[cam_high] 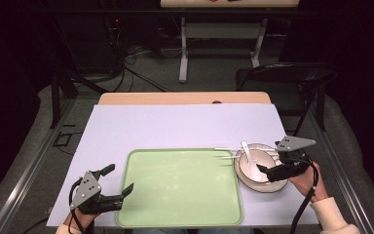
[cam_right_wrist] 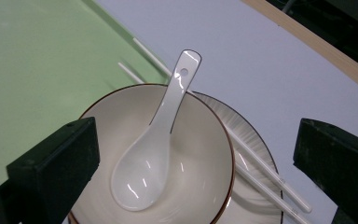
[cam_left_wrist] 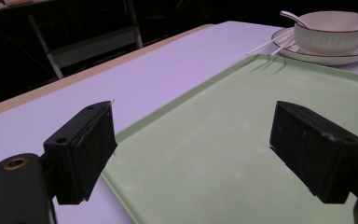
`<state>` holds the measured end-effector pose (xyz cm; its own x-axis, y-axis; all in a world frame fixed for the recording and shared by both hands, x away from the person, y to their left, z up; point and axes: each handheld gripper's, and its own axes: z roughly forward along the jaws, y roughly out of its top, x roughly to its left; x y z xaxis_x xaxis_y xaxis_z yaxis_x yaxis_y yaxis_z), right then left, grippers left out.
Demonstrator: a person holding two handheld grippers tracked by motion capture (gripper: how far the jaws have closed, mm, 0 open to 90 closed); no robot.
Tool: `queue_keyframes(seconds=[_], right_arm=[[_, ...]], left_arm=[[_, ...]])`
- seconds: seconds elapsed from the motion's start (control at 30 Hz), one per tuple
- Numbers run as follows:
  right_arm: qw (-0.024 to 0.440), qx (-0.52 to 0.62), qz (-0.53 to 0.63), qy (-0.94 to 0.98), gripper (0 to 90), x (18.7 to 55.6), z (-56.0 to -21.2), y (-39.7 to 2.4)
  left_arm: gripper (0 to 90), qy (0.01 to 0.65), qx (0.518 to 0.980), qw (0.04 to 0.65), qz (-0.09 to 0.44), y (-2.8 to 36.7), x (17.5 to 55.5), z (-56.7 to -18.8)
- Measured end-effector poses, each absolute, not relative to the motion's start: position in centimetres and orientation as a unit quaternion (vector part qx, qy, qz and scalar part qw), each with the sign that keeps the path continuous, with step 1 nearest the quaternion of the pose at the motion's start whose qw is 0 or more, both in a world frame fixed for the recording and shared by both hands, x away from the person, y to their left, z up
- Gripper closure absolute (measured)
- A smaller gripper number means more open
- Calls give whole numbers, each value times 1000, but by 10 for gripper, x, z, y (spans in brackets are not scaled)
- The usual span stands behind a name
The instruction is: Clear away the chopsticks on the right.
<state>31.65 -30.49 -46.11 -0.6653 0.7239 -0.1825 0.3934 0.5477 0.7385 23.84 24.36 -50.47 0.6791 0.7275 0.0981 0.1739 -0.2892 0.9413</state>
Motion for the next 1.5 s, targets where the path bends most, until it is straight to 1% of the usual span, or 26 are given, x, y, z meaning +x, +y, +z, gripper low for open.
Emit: queue_keyframes(seconds=[0.27, 0.5, 0.63, 0.7, 0.73, 0.77, 0.83, 0.87, 0.9, 0.97, 1.1, 1.23, 1.4, 1.5], right_arm=[[231, 335, 333, 851, 0, 339, -452, -309], [220, 354, 326, 849, 0, 359, -445, -321], [206, 372, 306, 852, 54, 372, -448, -327], [199, 378, 297, 854, 62, 378, -452, -329], [189, 377, 296, 857, 93, 383, -454, -330], [189, 380, 291, 857, 135, 385, -456, -331], [181, 388, 279, 859, 173, 392, -461, -332], [181, 388, 279, 859, 173, 392, -461, -332], [179, 393, 271, 860, 242, 397, -464, -334], [176, 398, 265, 861, 276, 401, -467, -336], [160, 396, 241, 872, 465, 411, -476, -337], [133, 378, 220, 889, 555, 416, -484, -333], [120, 360, 198, 904, 651, 419, -491, -329], [112, 354, 193, 908, 681, 421, -494, -328]], left_arm=[[140, 296, 757, 517, 268, 243, 238, -505], [140, 296, 758, 516, 267, 243, 238, -505], [140, 295, 759, 515, 267, 243, 238, -505], [140, 295, 759, 515, 267, 243, 238, -505], [140, 295, 759, 515, 267, 243, 238, -505], [140, 295, 759, 515, 268, 243, 238, -505], [140, 295, 759, 515, 268, 243, 238, -505], [140, 295, 759, 515, 268, 243, 238, -505], [140, 295, 759, 515, 268, 243, 238, -505], [140, 295, 759, 515, 268, 244, 238, -505], [138, 295, 759, 515, 268, 244, 237, -505], [139, 297, 758, 515, 269, 244, 237, -505], [139, 297, 757, 516, 270, 244, 237, -505], [139, 298, 756, 517, 270, 244, 236, -505]])
